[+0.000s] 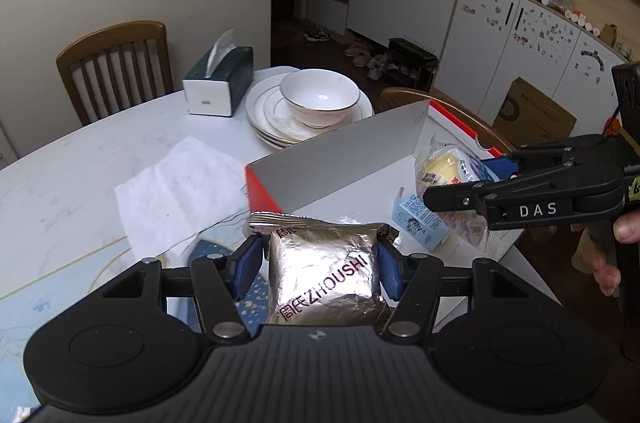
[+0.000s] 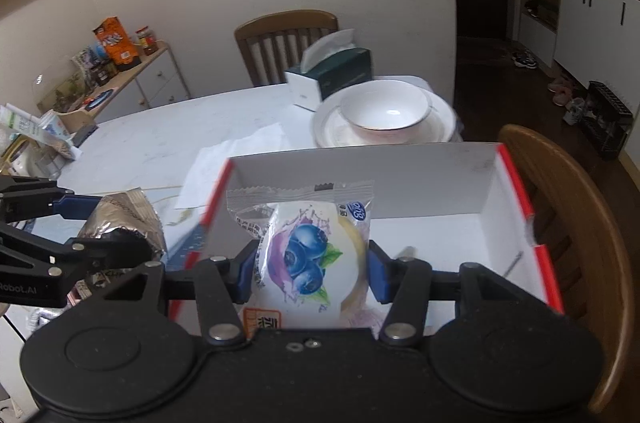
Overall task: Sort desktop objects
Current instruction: 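Carry the foil packet and bread bag with both grippers into the red box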
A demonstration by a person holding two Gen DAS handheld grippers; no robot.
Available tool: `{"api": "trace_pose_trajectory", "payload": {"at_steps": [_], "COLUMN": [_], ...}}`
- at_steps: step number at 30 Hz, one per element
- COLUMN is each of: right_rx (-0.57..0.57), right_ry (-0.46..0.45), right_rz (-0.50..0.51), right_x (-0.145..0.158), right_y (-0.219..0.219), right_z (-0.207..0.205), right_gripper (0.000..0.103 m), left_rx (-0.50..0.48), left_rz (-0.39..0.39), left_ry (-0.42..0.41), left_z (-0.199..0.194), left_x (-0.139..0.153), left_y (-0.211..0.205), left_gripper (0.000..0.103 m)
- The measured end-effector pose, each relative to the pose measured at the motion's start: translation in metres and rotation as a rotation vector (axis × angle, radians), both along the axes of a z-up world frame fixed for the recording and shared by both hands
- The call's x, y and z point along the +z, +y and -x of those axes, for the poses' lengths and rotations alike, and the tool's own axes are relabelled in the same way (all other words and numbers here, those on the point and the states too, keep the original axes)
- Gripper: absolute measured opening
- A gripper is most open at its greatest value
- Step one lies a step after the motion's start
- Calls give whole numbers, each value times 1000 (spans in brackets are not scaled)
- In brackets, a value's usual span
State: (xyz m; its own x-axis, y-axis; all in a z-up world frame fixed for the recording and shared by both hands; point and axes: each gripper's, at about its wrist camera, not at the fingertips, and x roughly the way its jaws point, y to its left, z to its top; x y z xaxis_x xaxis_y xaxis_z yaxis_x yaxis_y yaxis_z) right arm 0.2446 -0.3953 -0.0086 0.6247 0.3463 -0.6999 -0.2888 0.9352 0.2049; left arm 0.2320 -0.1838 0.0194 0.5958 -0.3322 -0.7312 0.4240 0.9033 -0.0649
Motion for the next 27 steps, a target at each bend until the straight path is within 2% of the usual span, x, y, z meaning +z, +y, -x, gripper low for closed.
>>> {"api": "trace_pose_trajectory", "payload": {"at_steps": [13,23,27], "right_rx": [-61,-37,-31], "right_ry": [52,87,108], "right_rz": [75,100,109], "right_x": [-30,-49,-56], "right_y": [-47,-43,-37], "right_z": [-32,-61,-74], "right_gripper": [52,52,52], "left_rx": [-110,-165,-188], "left_rz": [-73,-115,-123], "left_ry": [30,84,110], "left_z": [-29,-43,-46], "left_x": [-26,-54,-65], "left_y": [-67,-100,-106], "left_gripper": [59,59,54]}}
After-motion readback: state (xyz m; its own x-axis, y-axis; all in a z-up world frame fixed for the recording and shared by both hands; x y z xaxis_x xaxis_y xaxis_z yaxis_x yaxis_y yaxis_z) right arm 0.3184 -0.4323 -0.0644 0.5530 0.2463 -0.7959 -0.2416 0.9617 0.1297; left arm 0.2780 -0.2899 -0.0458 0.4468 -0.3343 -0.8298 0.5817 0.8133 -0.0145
